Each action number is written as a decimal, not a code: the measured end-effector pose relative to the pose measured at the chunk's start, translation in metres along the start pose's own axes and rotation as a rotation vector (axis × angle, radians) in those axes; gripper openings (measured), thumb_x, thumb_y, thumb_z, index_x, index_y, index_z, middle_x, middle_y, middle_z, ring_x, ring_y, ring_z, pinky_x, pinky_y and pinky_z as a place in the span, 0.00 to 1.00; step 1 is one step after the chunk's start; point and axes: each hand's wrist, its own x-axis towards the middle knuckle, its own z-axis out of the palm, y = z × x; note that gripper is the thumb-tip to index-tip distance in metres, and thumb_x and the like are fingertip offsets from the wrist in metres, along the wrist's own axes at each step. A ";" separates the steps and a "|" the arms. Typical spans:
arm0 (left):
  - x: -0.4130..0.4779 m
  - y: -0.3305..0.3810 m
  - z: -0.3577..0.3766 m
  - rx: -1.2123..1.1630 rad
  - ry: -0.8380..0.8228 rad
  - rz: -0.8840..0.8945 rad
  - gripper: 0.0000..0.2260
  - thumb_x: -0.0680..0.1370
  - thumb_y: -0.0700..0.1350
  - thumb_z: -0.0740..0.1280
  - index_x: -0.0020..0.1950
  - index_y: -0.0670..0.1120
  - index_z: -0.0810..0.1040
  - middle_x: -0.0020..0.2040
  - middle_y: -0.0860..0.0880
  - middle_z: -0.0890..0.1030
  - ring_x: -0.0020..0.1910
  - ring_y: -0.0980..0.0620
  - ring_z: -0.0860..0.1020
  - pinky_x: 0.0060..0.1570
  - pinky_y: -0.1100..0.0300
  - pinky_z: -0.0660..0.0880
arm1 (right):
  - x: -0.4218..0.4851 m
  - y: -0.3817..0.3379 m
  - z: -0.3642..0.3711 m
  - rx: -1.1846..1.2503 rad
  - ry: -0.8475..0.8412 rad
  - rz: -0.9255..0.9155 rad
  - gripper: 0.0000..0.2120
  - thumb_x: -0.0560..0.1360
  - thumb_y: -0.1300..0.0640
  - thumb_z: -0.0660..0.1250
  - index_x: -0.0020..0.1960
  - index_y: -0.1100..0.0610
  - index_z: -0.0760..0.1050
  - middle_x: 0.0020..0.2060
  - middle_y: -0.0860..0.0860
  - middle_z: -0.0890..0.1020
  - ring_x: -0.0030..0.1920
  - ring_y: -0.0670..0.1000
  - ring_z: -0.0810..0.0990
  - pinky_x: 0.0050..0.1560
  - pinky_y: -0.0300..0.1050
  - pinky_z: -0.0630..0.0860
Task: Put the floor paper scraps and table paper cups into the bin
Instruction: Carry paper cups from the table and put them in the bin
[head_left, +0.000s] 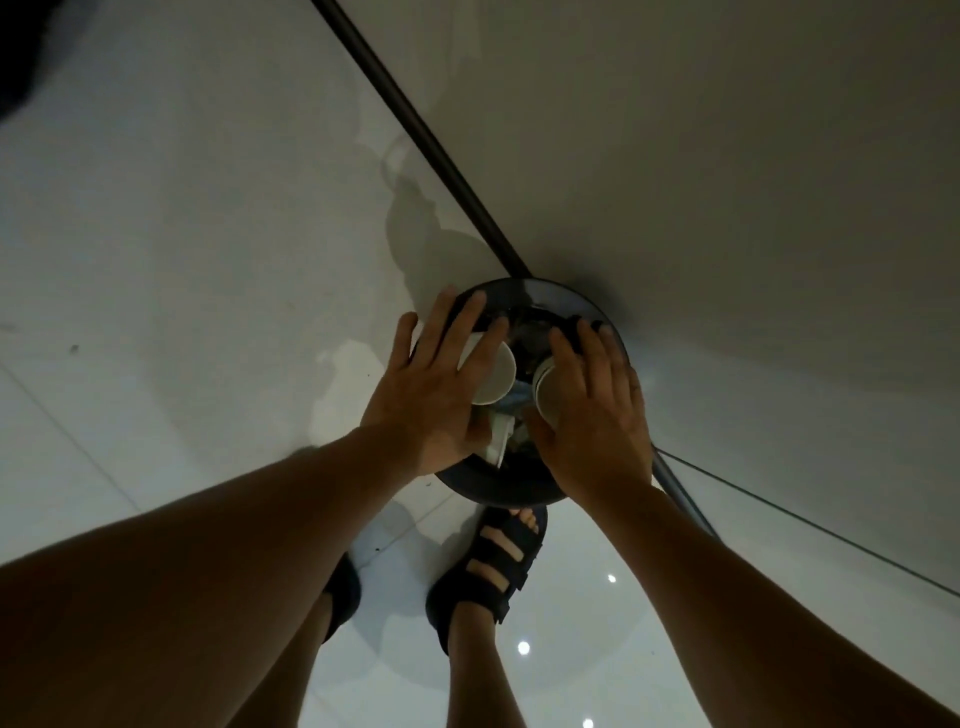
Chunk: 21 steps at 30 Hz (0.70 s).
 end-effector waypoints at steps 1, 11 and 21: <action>0.000 -0.002 0.004 0.019 -0.005 0.012 0.44 0.72 0.64 0.62 0.78 0.49 0.41 0.78 0.43 0.39 0.76 0.40 0.36 0.74 0.39 0.46 | 0.001 0.002 0.005 -0.046 -0.015 -0.009 0.39 0.73 0.45 0.70 0.77 0.55 0.57 0.76 0.59 0.61 0.77 0.61 0.55 0.74 0.59 0.54; 0.004 -0.006 0.026 0.114 0.124 0.047 0.40 0.71 0.64 0.52 0.79 0.48 0.49 0.78 0.39 0.45 0.77 0.38 0.43 0.72 0.38 0.46 | 0.002 0.011 0.037 -0.157 -0.004 -0.010 0.42 0.73 0.39 0.61 0.80 0.53 0.48 0.79 0.58 0.49 0.79 0.58 0.42 0.75 0.58 0.39; -0.036 0.011 -0.053 0.060 -0.051 0.038 0.41 0.75 0.65 0.57 0.79 0.45 0.46 0.78 0.40 0.44 0.77 0.40 0.41 0.73 0.38 0.51 | -0.011 -0.021 -0.054 -0.042 -0.194 -0.023 0.46 0.72 0.40 0.64 0.79 0.48 0.41 0.79 0.54 0.43 0.78 0.56 0.36 0.74 0.59 0.39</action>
